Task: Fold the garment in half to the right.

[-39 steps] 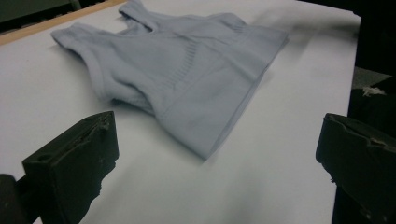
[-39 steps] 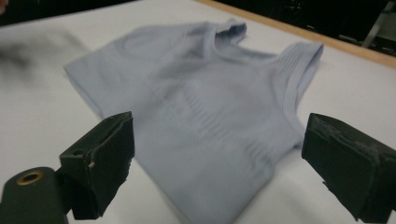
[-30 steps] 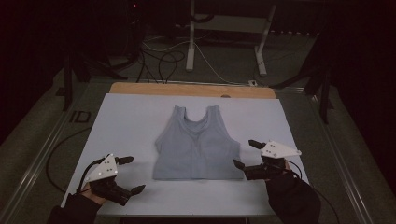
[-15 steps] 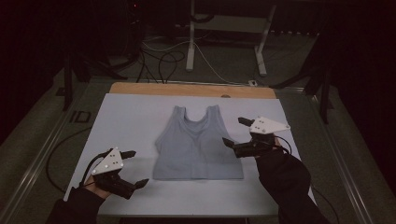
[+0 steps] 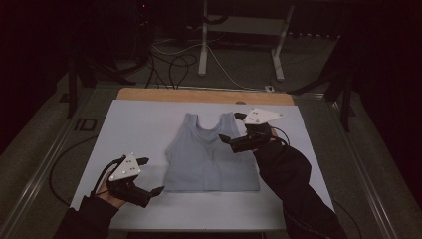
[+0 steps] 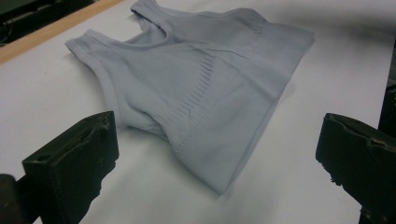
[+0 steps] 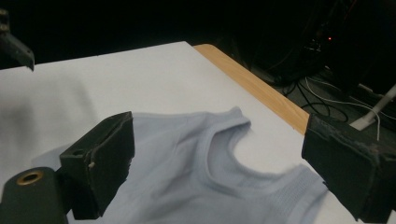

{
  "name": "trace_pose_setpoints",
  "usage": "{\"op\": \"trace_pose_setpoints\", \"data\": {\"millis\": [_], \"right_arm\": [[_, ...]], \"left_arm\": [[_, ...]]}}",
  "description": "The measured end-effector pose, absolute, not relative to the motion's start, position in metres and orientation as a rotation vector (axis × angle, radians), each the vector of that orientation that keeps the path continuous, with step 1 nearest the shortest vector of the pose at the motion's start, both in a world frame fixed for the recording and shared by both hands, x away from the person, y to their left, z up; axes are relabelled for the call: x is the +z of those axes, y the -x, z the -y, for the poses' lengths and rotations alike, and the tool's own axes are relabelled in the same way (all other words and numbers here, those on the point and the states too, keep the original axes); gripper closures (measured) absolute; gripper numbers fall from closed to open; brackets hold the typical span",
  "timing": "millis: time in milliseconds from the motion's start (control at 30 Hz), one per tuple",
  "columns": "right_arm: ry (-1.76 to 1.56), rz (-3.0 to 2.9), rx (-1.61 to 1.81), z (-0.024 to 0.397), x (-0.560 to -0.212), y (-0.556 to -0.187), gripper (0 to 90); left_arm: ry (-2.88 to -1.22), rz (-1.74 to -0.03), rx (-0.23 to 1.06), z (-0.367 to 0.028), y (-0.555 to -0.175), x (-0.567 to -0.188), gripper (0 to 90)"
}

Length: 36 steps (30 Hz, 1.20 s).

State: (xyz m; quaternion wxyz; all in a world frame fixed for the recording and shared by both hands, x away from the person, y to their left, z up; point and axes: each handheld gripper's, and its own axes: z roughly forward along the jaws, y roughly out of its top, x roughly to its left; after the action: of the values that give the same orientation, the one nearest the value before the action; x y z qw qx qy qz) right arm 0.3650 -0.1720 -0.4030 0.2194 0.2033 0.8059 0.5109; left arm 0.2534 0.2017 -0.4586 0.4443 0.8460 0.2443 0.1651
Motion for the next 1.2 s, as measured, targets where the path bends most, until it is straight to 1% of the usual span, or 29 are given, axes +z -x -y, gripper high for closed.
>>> {"op": "trace_pose_setpoints", "data": {"millis": [67, 300, 333, 533, 633, 1200], "right_arm": [[-0.566, -2.234, 1.420, 0.166, -0.403, -0.371, 9.6], [-0.569, -2.257, 1.427, 0.147, -0.407, -0.387, 9.6], [-0.582, -2.264, 1.425, 0.142, -0.409, -0.392, 9.6], [-0.605, -2.293, 1.426, 0.126, -0.418, -0.410, 9.6], [-0.619, -2.310, 1.420, 0.117, -0.422, -0.418, 9.6], [-0.679, -2.392, 1.347, 0.071, -0.440, -0.459, 9.6]], "left_arm": [[-2.102, -0.623, 0.396, -0.200, -0.256, -0.459, 0.4], [-2.098, -0.683, 0.417, -0.192, -0.260, -0.461, 0.4], [-2.105, -0.689, 0.455, -0.186, -0.261, -0.463, 0.4], [-2.120, -0.707, 0.469, -0.178, -0.264, -0.466, 0.3], [-2.136, -0.739, 0.470, -0.174, -0.264, -0.468, 0.3], [-2.221, -0.773, 0.429, -0.164, -0.268, -0.488, 0.4]]}}
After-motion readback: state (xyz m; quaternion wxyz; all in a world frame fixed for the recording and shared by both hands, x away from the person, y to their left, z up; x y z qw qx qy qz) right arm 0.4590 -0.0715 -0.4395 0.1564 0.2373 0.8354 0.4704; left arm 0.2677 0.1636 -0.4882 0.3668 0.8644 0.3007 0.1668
